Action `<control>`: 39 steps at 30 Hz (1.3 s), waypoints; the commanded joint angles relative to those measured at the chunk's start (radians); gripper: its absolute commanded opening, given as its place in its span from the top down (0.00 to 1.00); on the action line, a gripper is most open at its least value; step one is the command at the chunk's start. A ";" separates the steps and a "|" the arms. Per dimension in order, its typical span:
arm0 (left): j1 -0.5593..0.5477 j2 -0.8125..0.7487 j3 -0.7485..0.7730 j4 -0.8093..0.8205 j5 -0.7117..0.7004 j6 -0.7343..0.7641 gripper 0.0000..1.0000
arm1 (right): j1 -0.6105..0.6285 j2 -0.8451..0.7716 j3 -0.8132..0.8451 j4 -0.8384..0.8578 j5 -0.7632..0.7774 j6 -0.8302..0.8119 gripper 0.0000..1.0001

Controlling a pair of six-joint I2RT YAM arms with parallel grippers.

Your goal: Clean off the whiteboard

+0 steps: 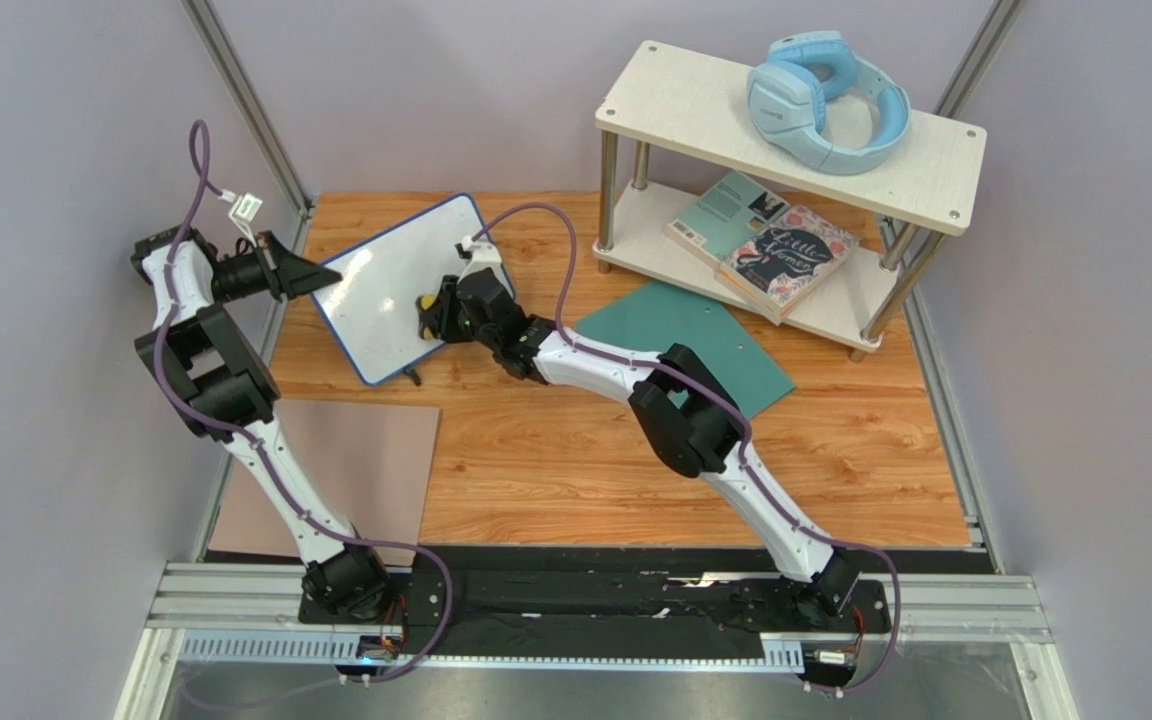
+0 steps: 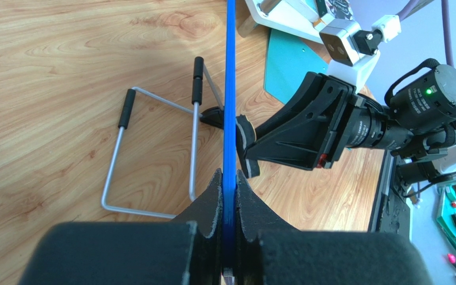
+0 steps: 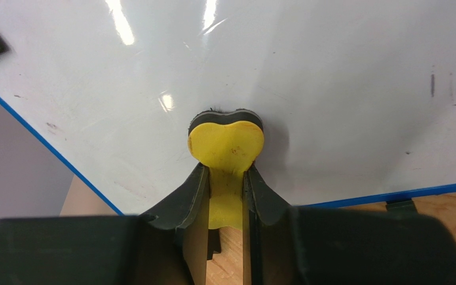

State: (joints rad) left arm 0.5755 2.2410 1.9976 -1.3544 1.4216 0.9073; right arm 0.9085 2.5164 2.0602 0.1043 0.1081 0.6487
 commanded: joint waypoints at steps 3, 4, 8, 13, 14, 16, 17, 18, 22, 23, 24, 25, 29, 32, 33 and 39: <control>0.004 -0.027 -0.017 -0.325 0.005 0.056 1.00 | -0.006 -0.037 -0.060 0.006 0.084 -0.011 1.00; 0.004 -0.030 -0.042 -0.325 -0.001 0.067 1.00 | -0.005 -0.036 -0.063 0.005 0.084 -0.008 1.00; 0.003 -0.044 -0.080 -0.325 -0.010 0.081 1.00 | 0.018 -0.037 -0.060 -0.017 0.111 -0.024 1.00; 0.003 -0.046 -0.095 -0.325 -0.007 0.082 1.00 | 0.081 -0.027 -0.028 -0.069 0.244 -0.069 1.00; 0.003 -0.047 -0.095 -0.324 -0.003 0.085 1.00 | 0.089 -0.028 -0.029 -0.069 0.261 -0.076 1.00; 0.003 -0.046 -0.091 -0.325 -0.001 0.082 1.00 | 0.111 -0.030 -0.020 -0.098 0.365 -0.075 1.00; 0.003 -0.044 -0.089 -0.325 -0.001 0.081 1.00 | 0.116 -0.022 0.010 -0.133 0.402 -0.067 1.00; 0.003 -0.046 -0.088 -0.324 0.000 0.079 1.00 | 0.119 -0.019 0.018 -0.156 0.424 -0.070 1.00; 0.004 -0.044 -0.086 -0.325 0.002 0.077 1.00 | 0.122 -0.016 0.014 -0.120 0.374 -0.092 1.00; 0.001 -0.046 -0.088 -0.325 0.002 0.077 1.00 | 0.122 -0.016 0.015 -0.112 0.352 -0.101 1.00; 0.003 -0.044 -0.091 -0.325 0.002 0.079 1.00 | 0.122 -0.011 0.017 -0.077 0.311 -0.104 1.00; 0.003 -0.044 -0.091 -0.325 -0.001 0.081 1.00 | 0.122 -0.010 0.021 -0.066 0.288 -0.107 1.00; 0.003 -0.044 -0.089 -0.325 -0.004 0.081 1.00 | 0.122 0.008 0.055 -0.040 0.236 -0.100 1.00; 0.001 -0.043 -0.089 -0.324 -0.009 0.079 1.00 | 0.122 0.022 0.086 -0.035 0.260 -0.104 1.00; 0.003 -0.046 -0.089 -0.325 -0.009 0.079 1.00 | 0.121 0.025 0.092 -0.034 0.268 -0.109 1.00; 0.003 -0.046 -0.085 -0.325 -0.013 0.073 1.00 | 0.124 0.081 0.198 -0.077 0.271 -0.127 1.00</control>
State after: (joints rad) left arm 0.5774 2.2349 1.9221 -1.3422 1.4296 0.9253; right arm 1.0298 2.5481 2.1696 0.0174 0.3687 0.5484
